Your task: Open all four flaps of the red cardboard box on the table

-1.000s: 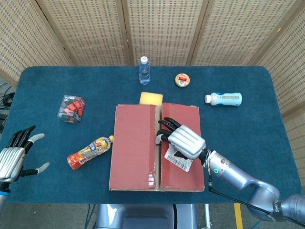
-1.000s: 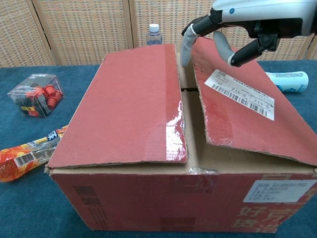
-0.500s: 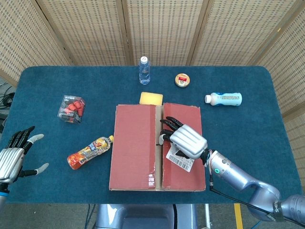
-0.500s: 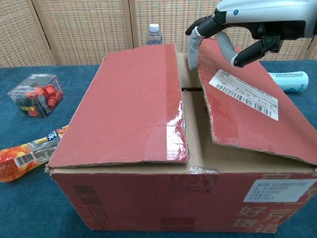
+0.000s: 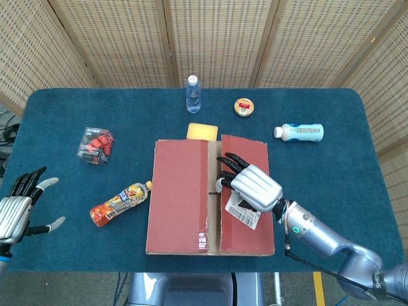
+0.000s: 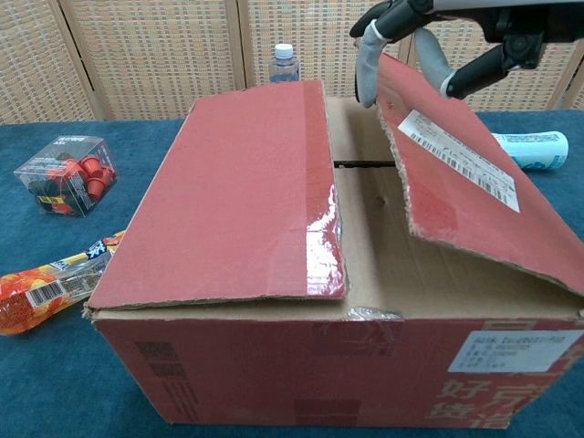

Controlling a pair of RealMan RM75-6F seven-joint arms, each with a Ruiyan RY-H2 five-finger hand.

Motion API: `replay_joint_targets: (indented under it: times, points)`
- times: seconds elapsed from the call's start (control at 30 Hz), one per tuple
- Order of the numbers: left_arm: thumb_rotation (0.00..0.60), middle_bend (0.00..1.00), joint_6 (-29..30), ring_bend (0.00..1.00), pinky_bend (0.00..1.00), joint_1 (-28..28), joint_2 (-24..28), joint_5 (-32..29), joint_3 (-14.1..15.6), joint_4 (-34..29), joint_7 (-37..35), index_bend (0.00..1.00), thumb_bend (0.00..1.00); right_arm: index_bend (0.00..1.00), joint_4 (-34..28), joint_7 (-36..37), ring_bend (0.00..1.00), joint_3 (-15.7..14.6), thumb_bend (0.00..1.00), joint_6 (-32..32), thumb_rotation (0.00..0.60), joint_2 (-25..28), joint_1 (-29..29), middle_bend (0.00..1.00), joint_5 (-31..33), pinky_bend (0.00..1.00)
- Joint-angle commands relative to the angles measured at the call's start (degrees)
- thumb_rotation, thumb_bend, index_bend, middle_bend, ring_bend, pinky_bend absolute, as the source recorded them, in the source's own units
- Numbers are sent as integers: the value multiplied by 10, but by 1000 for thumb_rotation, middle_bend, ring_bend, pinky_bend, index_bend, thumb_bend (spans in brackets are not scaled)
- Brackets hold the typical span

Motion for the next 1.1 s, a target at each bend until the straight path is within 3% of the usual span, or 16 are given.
replay_joint_targets:
  times: [0.03, 0.57, 1.1]
  points:
    - [476, 0, 1, 0, 0, 0, 0, 2, 0, 0, -1, 166, 218, 419, -8, -1, 0, 3, 1000, 4, 600, 11, -2, 466, -1, 0]
    - [475, 0, 2, 0, 0, -4, 1, 8, -1, -7, 0, 166, 217, 419, -39, -2, 0, 14, 1000, 11, 600, 63, -6, 466, 1, 0]
    - [476, 0, -4, 0, 0, -7, 2, 2, -1, -8, 6, 166, 217, 419, -30, -8, 0, 13, 1000, 15, 600, 90, -16, 476, 8, 0]
